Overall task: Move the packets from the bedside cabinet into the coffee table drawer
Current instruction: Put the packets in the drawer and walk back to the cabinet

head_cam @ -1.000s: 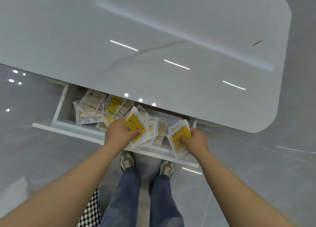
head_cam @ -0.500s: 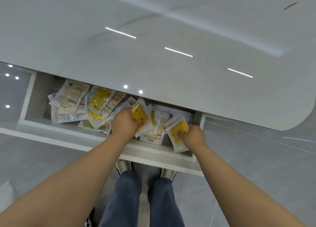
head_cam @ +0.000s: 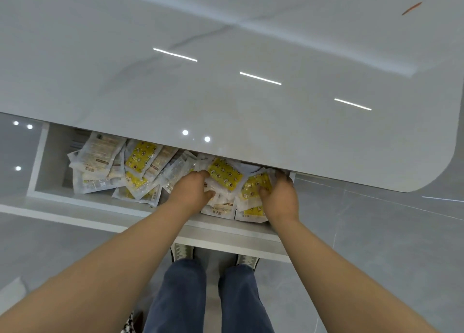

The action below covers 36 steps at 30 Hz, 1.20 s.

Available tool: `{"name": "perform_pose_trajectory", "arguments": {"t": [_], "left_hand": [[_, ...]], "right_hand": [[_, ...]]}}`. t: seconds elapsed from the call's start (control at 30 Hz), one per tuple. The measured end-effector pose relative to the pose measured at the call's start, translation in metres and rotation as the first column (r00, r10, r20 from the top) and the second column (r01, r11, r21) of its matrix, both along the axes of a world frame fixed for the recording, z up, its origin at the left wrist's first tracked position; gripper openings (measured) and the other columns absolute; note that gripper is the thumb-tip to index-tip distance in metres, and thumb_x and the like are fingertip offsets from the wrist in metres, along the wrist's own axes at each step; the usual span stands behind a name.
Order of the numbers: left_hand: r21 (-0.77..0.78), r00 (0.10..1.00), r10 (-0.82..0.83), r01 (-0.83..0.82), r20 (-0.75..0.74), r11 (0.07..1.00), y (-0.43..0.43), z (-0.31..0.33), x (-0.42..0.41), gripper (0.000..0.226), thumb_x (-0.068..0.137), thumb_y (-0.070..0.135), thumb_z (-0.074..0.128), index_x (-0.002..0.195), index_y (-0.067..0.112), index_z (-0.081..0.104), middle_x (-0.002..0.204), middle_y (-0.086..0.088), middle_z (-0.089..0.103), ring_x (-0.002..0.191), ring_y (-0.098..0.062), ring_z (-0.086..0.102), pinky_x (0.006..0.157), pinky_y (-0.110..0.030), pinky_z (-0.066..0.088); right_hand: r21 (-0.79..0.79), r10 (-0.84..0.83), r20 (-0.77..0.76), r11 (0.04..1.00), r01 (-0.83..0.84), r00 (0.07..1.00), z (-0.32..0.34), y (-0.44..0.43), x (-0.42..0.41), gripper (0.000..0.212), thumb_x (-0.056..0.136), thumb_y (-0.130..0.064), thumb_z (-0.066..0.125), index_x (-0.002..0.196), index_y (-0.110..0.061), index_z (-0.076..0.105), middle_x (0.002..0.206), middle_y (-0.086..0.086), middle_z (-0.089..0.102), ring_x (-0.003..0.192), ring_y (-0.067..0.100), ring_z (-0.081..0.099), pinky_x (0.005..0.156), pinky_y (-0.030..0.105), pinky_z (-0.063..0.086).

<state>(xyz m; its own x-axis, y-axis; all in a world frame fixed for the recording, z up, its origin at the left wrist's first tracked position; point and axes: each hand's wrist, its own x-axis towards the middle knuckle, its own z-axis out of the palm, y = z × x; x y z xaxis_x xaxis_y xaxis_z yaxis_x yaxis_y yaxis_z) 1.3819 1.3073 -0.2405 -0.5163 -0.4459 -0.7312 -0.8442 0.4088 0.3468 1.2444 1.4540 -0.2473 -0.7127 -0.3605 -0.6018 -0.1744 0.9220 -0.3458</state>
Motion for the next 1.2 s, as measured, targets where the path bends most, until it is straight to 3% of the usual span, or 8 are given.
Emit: {"name": "perform_pose_trajectory", "arguments": {"t": [0.07,0.27,0.67,0.9,1.2], "left_hand": [[-0.006,0.999,-0.035,0.035,0.014,0.999,0.003,0.013,0.002,0.049,0.089,0.028,0.062,0.133,0.012,0.048,0.13,-0.011,0.055,0.116,-0.028,0.055,0.092,-0.034,0.047],[-0.043,0.991,-0.136,0.136,0.02,0.99,0.011,0.08,0.012,0.051,0.09,0.031,0.059,0.136,0.015,0.044,0.134,-0.007,0.052,0.12,-0.024,0.052,0.095,-0.034,0.046],[-0.159,0.92,-0.386,0.373,-0.06,0.914,0.036,0.306,0.022,0.046,0.092,0.037,0.054,0.135,0.022,0.045,0.136,0.002,0.053,0.122,-0.018,0.051,0.097,-0.03,0.043],[-0.306,0.841,-0.508,0.441,-0.188,0.844,0.052,0.448,0.006,0.046,0.09,0.037,0.057,0.132,0.021,0.047,0.128,-0.001,0.054,0.116,-0.02,0.052,0.094,-0.031,0.044],[-0.512,0.642,-0.682,0.478,-0.351,0.713,0.12,0.591,-0.065,0.051,0.091,0.039,0.055,0.138,0.026,0.041,0.138,0.006,0.049,0.124,-0.015,0.049,0.101,-0.027,0.04]], "right_hand": [[0.031,0.072,0.001,0.997,-0.072,0.997,0.013,0.003,0.004,0.049,0.089,-0.023,0.061,0.134,-0.01,0.045,0.13,0.013,0.051,0.114,0.029,0.053,0.087,0.032,0.046],[0.054,0.249,0.046,0.966,-0.251,0.967,0.081,0.025,0.012,0.036,0.093,-0.024,0.056,0.126,-0.012,0.052,0.123,0.01,0.056,0.109,0.026,0.054,0.084,0.031,0.046],[0.108,0.489,-0.116,0.871,-0.479,0.864,0.32,0.068,0.03,0.037,0.094,-0.025,0.048,0.131,-0.02,0.047,0.124,0.002,0.056,0.112,0.022,0.053,0.086,0.032,0.046],[0.053,0.371,-0.255,0.927,-0.37,0.893,0.456,0.098,0.037,0.034,0.09,-0.022,0.051,0.124,-0.02,0.053,0.121,0.0,0.06,0.109,0.021,0.057,0.085,0.032,0.048],[-0.043,0.21,-0.489,0.964,-0.264,0.847,0.591,0.188,-0.009,0.042,0.093,-0.035,0.052,0.134,-0.026,0.046,0.13,-0.006,0.056,0.118,0.015,0.052,0.093,0.029,0.044]]}}
